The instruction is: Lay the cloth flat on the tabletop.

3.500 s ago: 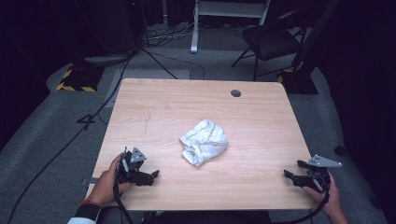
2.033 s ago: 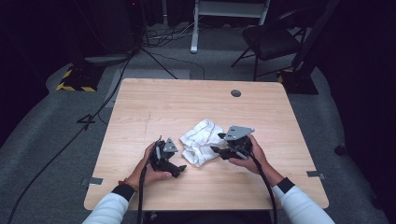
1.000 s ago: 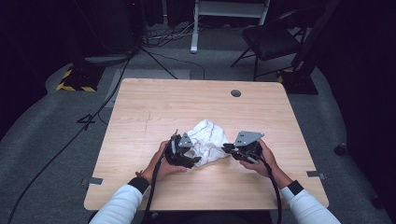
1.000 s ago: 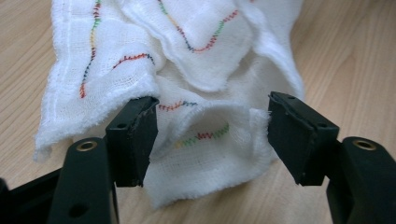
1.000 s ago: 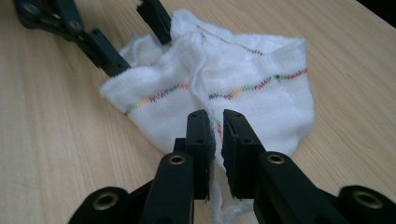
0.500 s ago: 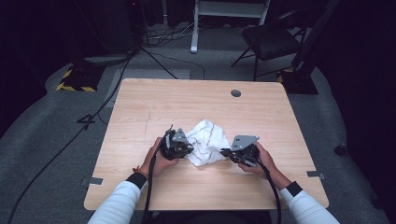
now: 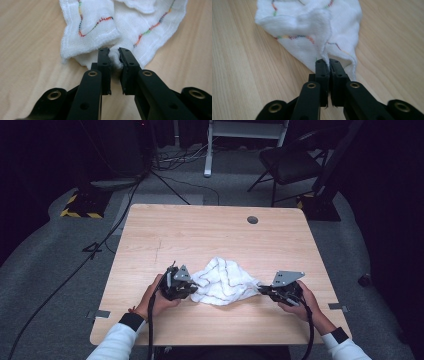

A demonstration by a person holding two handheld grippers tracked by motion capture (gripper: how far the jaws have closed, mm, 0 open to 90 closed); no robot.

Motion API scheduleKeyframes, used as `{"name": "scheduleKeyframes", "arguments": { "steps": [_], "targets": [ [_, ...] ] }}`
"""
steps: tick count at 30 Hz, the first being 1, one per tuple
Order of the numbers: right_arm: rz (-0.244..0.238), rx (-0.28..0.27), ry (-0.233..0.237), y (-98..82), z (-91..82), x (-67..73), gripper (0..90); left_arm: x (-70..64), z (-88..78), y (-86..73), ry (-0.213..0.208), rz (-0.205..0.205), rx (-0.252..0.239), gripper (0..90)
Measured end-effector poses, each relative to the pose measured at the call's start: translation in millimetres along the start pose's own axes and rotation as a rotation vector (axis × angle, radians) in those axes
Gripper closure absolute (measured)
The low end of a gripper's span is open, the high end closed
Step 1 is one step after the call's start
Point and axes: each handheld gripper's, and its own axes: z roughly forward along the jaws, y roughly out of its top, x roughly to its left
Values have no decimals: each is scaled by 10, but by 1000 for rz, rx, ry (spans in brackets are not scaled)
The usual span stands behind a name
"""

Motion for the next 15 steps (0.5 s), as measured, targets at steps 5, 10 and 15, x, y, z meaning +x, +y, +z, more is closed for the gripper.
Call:
{"name": "scheduleKeyframes", "arguments": {
  "steps": [5, 10, 15],
  "targets": [
    [32, 35, -7, -171, -54, 11, 689, -178, -24, -98, -5, 23, 41, 739],
    [83, -19, -29, -188, -284, 37, 523, -227, -200, -100, 42, 1, 3, 539],
    [101, -74, -84, -149, -436, 65, 474, -182, -369, -66, 56, -20, -82, 410]
  ]
}}
